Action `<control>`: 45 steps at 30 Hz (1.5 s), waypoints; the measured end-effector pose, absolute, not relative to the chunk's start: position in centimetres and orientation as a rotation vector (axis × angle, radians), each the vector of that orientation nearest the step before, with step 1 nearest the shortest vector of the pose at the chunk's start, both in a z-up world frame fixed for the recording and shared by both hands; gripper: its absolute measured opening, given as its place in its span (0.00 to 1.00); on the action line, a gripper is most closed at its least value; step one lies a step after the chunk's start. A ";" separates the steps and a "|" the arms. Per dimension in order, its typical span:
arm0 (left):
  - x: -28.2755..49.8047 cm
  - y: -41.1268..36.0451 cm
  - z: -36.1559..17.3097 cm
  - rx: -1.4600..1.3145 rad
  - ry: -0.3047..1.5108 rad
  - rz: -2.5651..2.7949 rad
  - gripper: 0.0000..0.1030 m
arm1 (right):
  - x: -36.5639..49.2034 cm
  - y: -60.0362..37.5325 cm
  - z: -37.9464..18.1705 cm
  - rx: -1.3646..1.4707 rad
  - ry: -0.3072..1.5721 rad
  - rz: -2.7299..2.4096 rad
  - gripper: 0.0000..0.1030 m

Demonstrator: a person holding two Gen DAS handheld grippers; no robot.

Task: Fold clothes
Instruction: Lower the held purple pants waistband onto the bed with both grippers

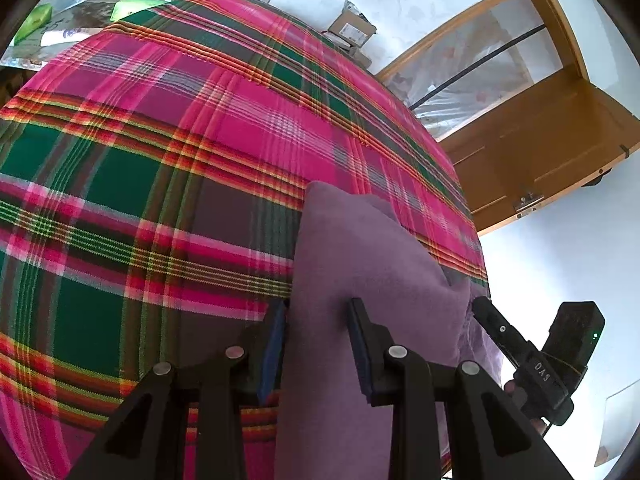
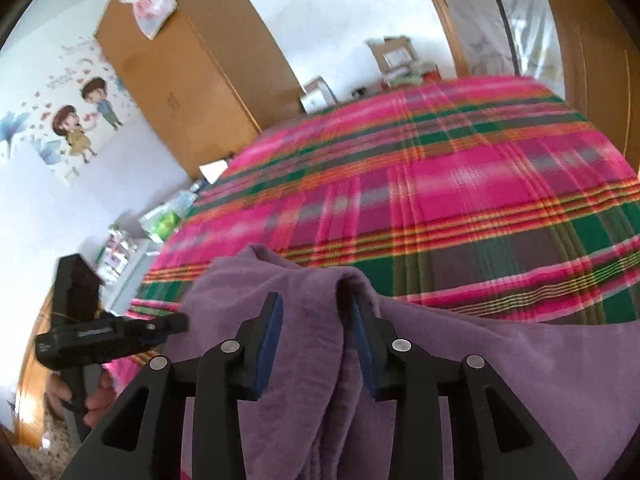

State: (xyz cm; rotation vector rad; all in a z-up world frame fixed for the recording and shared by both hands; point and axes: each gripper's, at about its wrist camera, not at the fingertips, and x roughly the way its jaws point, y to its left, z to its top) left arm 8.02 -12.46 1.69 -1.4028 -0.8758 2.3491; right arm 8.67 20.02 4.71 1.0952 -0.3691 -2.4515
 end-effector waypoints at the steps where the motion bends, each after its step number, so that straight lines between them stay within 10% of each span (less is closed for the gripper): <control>1: 8.1 -12.4 1.7 -1.403 -0.874 2.349 0.31 | 8.6 19.8 4.6 1.093 -0.359 -2.449 0.35; 5: 7.9 -12.4 1.5 -1.409 -0.879 2.348 0.31 | 8.9 19.4 5.0 1.040 -0.334 -2.468 0.11; 11: 7.8 -12.5 1.3 -1.414 -0.890 2.341 0.31 | 8.9 21.0 4.8 1.046 -0.401 -2.517 0.07; 45: 9.8 -13.6 2.1 -1.387 -0.915 2.365 0.31 | 18.4 19.0 2.9 1.020 -0.081 -2.590 0.34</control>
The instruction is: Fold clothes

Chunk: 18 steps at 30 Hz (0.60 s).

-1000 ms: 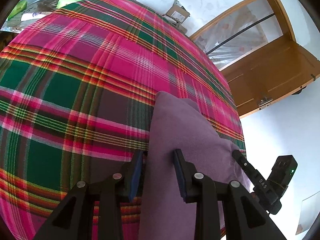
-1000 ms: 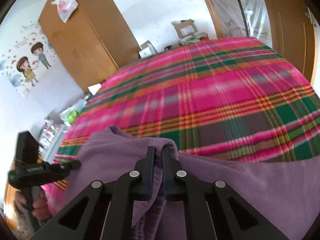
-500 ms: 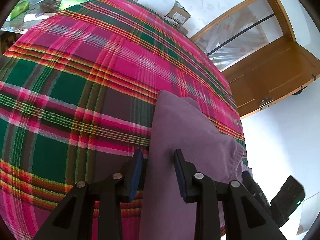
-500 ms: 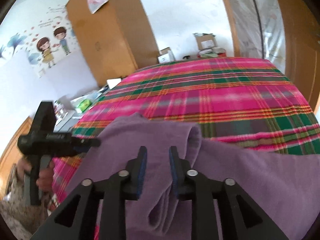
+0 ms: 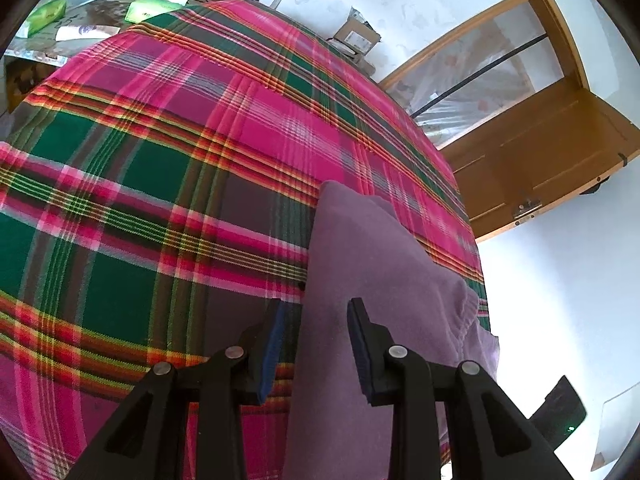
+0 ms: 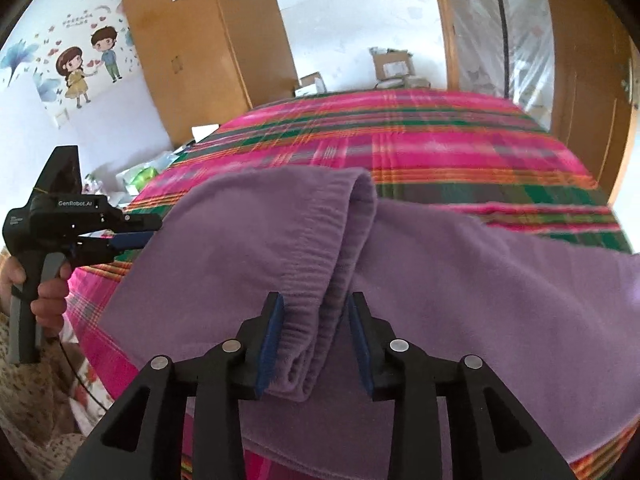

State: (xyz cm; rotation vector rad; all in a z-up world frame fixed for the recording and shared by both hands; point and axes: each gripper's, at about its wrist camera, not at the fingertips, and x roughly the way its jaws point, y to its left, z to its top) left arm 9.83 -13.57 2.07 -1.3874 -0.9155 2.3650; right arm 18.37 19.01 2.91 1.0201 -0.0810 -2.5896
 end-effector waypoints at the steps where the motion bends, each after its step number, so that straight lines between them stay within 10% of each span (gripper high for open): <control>1: 9.9 -13.6 2.1 -1.388 -0.918 2.364 0.31 | 18.6 19.0 3.3 0.996 -0.076 -2.589 0.34; 18: 11.9 -14.1 1.7 -1.386 -0.911 2.336 0.31 | 20.6 16.3 2.8 0.935 0.094 -2.618 0.34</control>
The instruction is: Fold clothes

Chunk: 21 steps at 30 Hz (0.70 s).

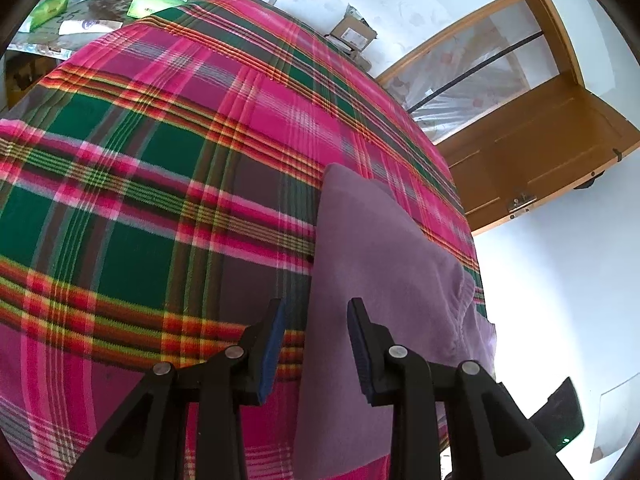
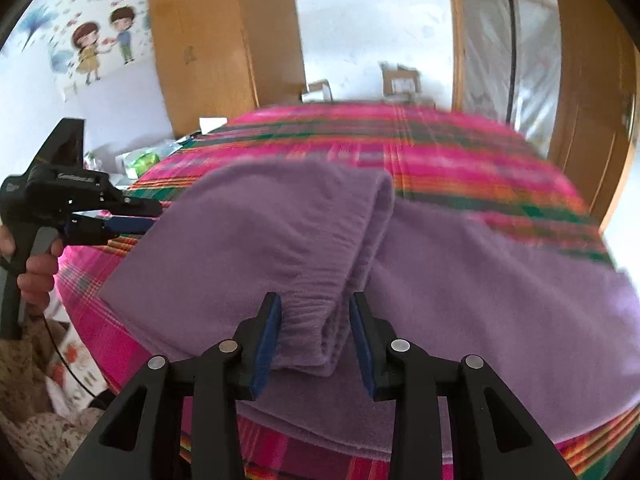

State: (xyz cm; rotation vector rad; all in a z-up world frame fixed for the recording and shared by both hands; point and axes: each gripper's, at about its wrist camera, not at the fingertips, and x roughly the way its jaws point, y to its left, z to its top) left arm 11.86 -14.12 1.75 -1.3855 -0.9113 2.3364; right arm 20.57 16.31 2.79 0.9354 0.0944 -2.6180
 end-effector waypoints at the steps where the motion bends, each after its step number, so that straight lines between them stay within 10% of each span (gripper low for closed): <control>1: 12.0 -14.1 1.6 -1.390 -0.916 2.322 0.31 | 20.9 16.0 3.1 0.906 0.108 -2.617 0.35; 21: 14.7 -13.8 0.1 -1.416 -0.976 2.106 0.33 | 23.2 12.6 4.2 0.760 0.212 -2.584 0.37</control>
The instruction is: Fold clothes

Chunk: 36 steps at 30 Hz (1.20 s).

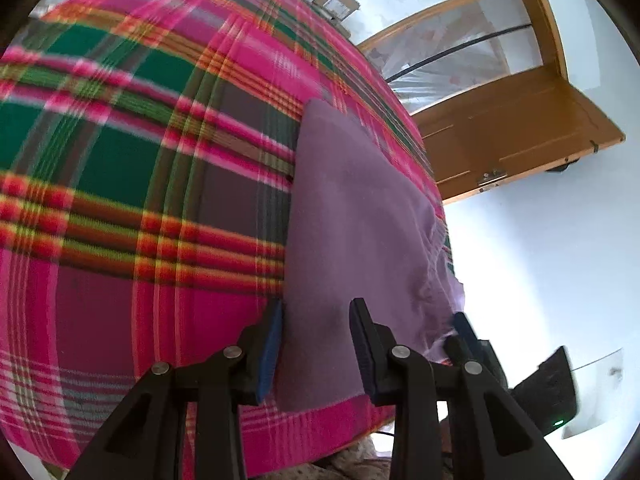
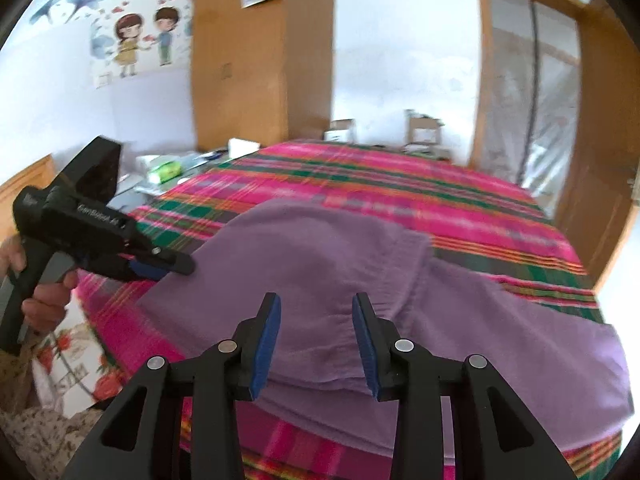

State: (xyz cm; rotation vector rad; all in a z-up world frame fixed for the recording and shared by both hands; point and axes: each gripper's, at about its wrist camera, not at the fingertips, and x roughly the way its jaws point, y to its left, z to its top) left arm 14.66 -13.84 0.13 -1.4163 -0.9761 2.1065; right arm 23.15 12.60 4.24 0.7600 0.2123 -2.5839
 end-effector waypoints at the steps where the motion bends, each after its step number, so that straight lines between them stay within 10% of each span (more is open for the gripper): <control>1: 14.6 -13.9 0.1 -1.424 -0.984 2.090 0.33 | 23.1 12.2 4.0 0.762 0.225 -2.558 0.37; 13: 13.3 -13.1 2.2 -1.381 -1.025 1.975 0.33 | 23.8 5.8 2.7 0.702 0.410 -2.209 0.64; 31: 11.8 -13.2 2.5 -1.388 -1.034 1.992 0.40 | 20.9 1.8 1.2 0.762 0.583 -2.360 0.64; 36: 11.7 -14.3 2.1 -1.365 -1.066 2.014 0.52 | 20.3 1.9 0.9 0.800 0.567 -2.385 0.45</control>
